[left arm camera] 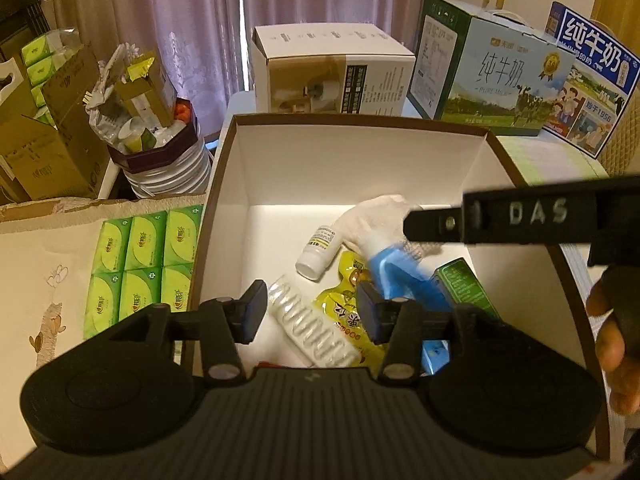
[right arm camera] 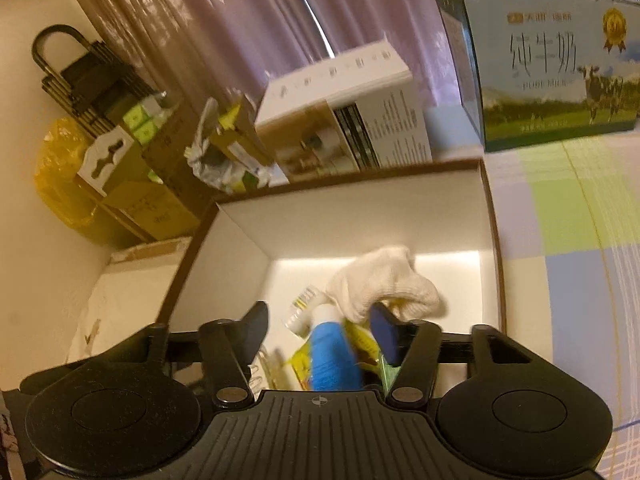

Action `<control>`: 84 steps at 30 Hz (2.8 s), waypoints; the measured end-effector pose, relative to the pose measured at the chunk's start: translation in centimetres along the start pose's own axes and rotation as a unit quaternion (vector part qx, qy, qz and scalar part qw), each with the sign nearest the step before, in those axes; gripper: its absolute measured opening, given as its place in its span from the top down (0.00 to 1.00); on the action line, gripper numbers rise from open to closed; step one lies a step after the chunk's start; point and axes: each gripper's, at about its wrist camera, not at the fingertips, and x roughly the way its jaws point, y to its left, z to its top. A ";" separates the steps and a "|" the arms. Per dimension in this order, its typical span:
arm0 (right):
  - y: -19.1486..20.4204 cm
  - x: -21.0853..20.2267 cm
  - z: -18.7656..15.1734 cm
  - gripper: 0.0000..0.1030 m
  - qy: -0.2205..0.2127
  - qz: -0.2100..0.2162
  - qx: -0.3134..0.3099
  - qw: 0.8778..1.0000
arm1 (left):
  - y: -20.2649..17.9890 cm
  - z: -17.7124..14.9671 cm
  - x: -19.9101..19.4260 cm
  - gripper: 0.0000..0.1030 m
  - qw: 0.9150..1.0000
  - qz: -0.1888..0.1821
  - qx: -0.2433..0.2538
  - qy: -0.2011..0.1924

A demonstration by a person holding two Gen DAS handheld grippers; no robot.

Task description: Organize objects

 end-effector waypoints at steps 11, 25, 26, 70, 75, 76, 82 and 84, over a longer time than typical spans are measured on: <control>-0.8 -4.4 -1.1 0.35 -0.018 0.004 -0.018 1.000 | -0.1 -0.8 -4.3 0.27 0.999 -0.002 -0.009 -0.031; -0.9 -13.1 -6.5 0.30 -0.054 -0.007 -0.112 0.992 | -1.9 -4.2 -12.1 0.05 0.996 -0.010 -0.033 -0.077; -0.8 -13.6 -7.0 0.30 -0.054 -0.009 -0.118 0.991 | -2.2 -4.6 -12.6 0.04 0.996 -0.010 -0.033 -0.080; -12.6 -34.2 -22.6 0.29 -0.015 -0.004 -0.129 0.992 | -21.2 -21.4 -24.4 0.01 0.997 0.010 -0.063 -0.053; -13.8 -36.0 -24.0 0.29 -0.010 -0.009 -0.129 0.992 | -23.2 -22.9 -25.1 0.01 0.997 0.006 -0.065 -0.048; -14.0 -36.2 -24.1 0.29 -0.010 -0.010 -0.128 0.992 | -23.5 -23.1 -25.2 0.01 0.997 0.005 -0.065 -0.048; -15.1 -37.4 -25.3 0.29 -0.006 -0.014 -0.127 0.992 | -25.3 -24.4 -25.9 0.01 0.997 0.008 -0.065 -0.045; -15.4 -37.7 -25.7 0.29 -0.004 -0.016 -0.127 0.992 | -25.7 -24.8 -26.1 0.01 0.997 0.009 -0.065 -0.044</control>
